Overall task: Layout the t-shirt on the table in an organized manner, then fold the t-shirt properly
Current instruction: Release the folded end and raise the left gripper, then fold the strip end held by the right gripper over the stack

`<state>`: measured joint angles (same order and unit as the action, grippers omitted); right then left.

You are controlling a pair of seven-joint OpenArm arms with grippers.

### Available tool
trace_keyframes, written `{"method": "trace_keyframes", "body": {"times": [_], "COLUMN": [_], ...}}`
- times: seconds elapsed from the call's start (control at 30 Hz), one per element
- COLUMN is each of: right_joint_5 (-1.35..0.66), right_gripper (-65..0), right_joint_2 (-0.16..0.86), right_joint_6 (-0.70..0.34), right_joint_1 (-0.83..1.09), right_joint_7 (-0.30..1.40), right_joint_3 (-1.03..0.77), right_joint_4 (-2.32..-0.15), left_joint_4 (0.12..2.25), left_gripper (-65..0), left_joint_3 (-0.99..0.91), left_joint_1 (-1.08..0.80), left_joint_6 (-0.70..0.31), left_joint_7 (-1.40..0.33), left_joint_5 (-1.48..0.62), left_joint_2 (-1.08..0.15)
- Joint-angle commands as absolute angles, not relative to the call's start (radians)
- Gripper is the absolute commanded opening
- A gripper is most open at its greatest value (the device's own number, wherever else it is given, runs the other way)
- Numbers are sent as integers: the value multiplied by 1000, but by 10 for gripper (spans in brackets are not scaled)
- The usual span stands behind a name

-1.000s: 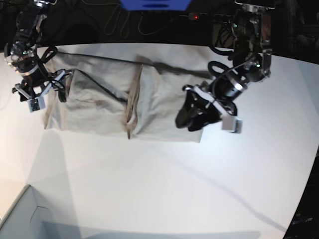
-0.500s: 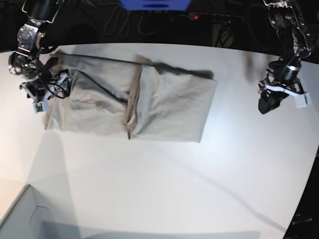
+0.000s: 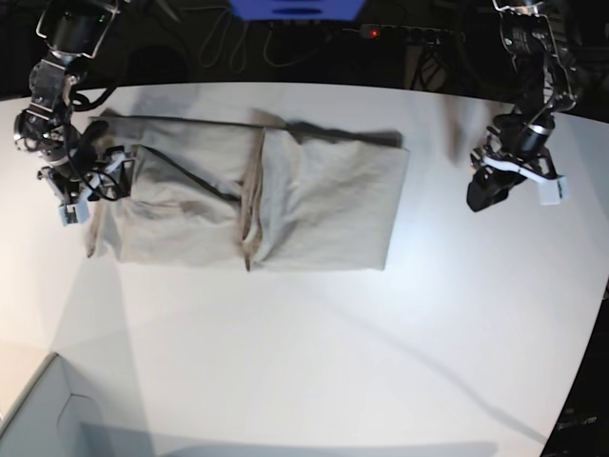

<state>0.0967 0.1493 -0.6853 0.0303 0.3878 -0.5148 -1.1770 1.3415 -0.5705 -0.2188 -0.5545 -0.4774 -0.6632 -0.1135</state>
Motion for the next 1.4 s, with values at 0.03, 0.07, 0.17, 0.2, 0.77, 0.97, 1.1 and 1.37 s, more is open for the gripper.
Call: {"method": "trace_keyframes", "body": {"times": [0.03, 0.07, 0.17, 0.2, 0.77, 0.97, 1.1, 1.37], "right_joint_5": [125, 125, 125, 125, 125, 125, 125, 127], "right_gripper": [-491, -554, -650, -650, -650, -650, -650, -650], "right_joint_2": [153, 151, 151, 153, 25, -7, -7, -7], "right_joint_6": [-698, -698, -698, -698, -698, -698, -698, -698], "right_joint_1": [25, 13, 5, 5, 120, 189, 260, 277], "right_joint_7": [429, 429, 430, 430, 430, 430, 430, 430], "right_joint_3": [-513, -516, -518, -516, -512, -432, -300, -59], "right_joint_4": [-1173, -1173, -1171, -1173, -1735, -1859, -1945, -1983], "left_joint_4": [1356, 1356, 1354, 1354, 1351, 1250, 1144, 1095], "left_gripper": [-412, -412, -412, -412, -412, -412, -412, -412], "left_joint_3": [-558, -556, -556, -556, -417, -366, -326, -237], "left_joint_1": [-216, -217, -217, -217, -182, -139, -101, -77], "left_joint_6": [-570, -570, -568, -568, -564, -564, -564, -564], "left_joint_7": [-455, -455, -455, -455, -452, -449, -447, -446], "left_joint_5": [-679, -679, -679, -679, -677, -677, -677, -677], "left_joint_2": [-122, -120, -117, -117, -122, -117, -117, -117]}}
